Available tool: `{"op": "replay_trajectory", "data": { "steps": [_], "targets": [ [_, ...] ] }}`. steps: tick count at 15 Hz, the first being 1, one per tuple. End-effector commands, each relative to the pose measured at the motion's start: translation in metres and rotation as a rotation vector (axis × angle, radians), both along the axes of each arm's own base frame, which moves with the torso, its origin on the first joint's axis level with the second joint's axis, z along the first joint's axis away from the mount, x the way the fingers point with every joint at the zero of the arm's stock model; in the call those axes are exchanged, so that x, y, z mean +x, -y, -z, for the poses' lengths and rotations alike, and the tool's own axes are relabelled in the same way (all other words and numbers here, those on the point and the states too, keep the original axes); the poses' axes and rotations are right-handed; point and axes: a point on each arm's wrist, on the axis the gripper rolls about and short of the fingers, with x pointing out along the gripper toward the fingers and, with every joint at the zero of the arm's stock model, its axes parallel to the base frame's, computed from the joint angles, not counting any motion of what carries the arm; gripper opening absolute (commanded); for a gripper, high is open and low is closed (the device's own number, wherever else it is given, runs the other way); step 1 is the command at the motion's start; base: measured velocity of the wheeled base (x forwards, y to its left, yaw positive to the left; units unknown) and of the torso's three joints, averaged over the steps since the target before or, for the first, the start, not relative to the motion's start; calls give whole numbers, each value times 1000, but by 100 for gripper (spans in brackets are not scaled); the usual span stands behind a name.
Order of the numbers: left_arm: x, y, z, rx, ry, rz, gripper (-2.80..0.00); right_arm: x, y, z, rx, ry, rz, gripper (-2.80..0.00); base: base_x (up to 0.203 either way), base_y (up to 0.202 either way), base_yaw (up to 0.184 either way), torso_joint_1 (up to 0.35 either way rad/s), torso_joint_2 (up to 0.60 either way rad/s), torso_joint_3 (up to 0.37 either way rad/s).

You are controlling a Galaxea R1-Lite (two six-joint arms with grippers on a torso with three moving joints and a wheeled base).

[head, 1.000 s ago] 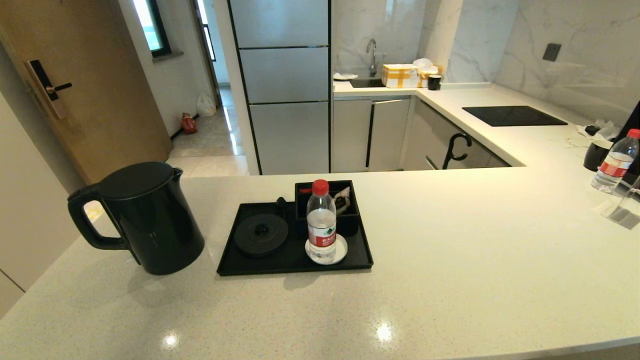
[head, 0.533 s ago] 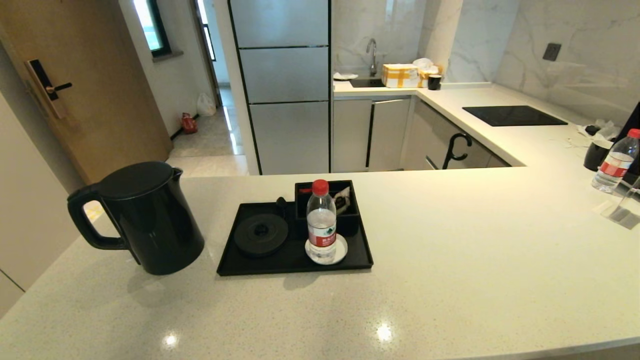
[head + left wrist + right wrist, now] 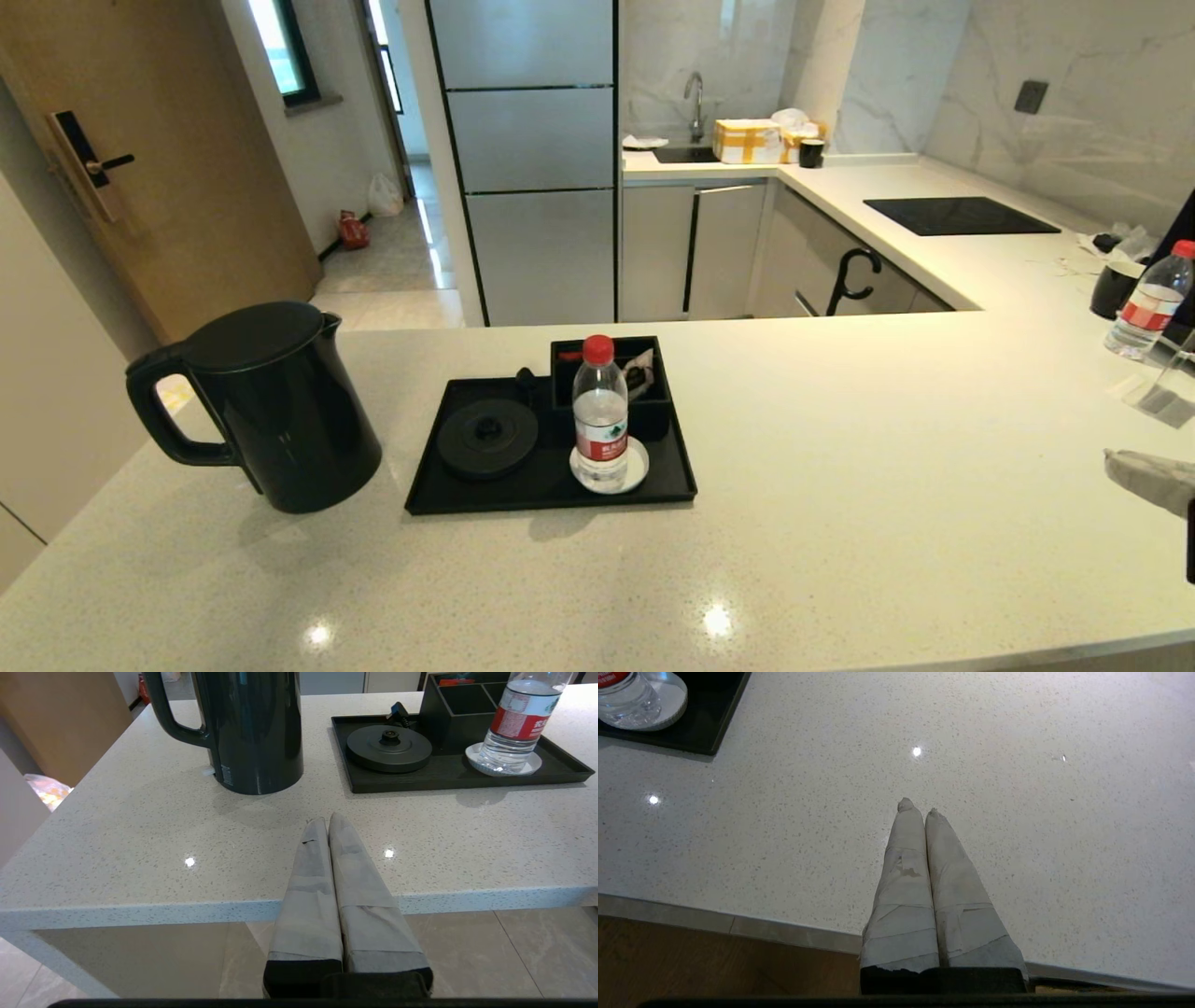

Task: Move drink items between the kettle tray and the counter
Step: Pick up the bottled water

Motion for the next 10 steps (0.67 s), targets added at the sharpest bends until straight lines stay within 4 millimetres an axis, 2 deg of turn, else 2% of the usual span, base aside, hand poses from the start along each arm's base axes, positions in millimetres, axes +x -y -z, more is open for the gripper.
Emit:
{"op": "replay_trajectory", "data": {
  "steps": [1, 5, 8, 10],
  "targets": [
    [0, 0, 0, 0, 0, 0, -280, 14, -2, 8, -3, -42, -14, -280, 0, 0, 0, 0, 0, 0],
    [0, 0, 0, 0, 0, 0, -280, 51, -10, 25, -6, -99, -44, -280, 0, 0, 0, 0, 0, 0],
    [0, 0, 0, 0, 0, 0, -280, 80, -26, 38, 9, -75, -103, -280, 0, 0, 0, 0, 0, 0],
    [0, 0, 0, 0, 0, 0, -280, 101, -40, 54, 32, -88, -121, -280, 0, 0, 0, 0, 0, 0]
  ]
}}
